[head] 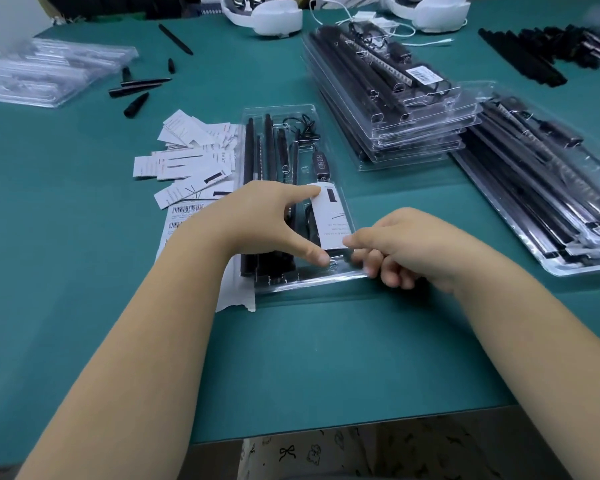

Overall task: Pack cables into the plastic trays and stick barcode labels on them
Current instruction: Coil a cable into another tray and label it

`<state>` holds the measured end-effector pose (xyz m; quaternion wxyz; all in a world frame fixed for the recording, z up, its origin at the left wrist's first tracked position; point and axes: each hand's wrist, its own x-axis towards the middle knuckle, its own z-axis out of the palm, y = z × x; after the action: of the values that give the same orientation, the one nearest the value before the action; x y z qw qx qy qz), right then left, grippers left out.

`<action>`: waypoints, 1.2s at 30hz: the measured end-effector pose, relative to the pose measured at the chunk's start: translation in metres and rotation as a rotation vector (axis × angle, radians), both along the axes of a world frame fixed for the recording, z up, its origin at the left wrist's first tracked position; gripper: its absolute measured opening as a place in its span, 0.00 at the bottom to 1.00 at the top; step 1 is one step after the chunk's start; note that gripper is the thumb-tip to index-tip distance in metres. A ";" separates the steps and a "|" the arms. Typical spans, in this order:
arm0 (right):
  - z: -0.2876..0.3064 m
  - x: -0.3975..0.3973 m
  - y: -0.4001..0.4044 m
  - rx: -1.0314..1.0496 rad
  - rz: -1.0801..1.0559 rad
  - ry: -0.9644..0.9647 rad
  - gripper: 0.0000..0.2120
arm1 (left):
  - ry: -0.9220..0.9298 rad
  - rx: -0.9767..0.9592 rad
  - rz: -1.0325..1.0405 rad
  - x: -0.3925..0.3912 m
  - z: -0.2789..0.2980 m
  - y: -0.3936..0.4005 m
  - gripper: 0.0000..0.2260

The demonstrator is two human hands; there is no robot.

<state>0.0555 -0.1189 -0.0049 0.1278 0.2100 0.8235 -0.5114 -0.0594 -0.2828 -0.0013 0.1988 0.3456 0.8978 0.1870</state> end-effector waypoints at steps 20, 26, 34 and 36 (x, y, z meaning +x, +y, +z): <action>-0.002 -0.005 0.014 -0.260 0.018 -0.009 0.15 | 0.139 0.161 0.036 -0.002 -0.009 0.011 0.52; -0.003 -0.006 0.015 -0.264 0.024 -0.008 0.17 | 0.255 0.169 0.015 0.003 -0.010 0.022 0.53; -0.002 -0.003 0.014 -0.288 0.030 0.021 0.17 | 0.282 0.175 -0.015 0.001 -0.012 0.019 0.51; -0.002 -0.002 0.014 -0.293 0.023 0.022 0.15 | 0.284 0.174 -0.040 0.001 -0.013 0.018 0.50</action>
<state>0.0535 -0.1054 -0.0067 0.1538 0.1740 0.7435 -0.6271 -0.0584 -0.2644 -0.0140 0.0431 0.4023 0.8902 0.2093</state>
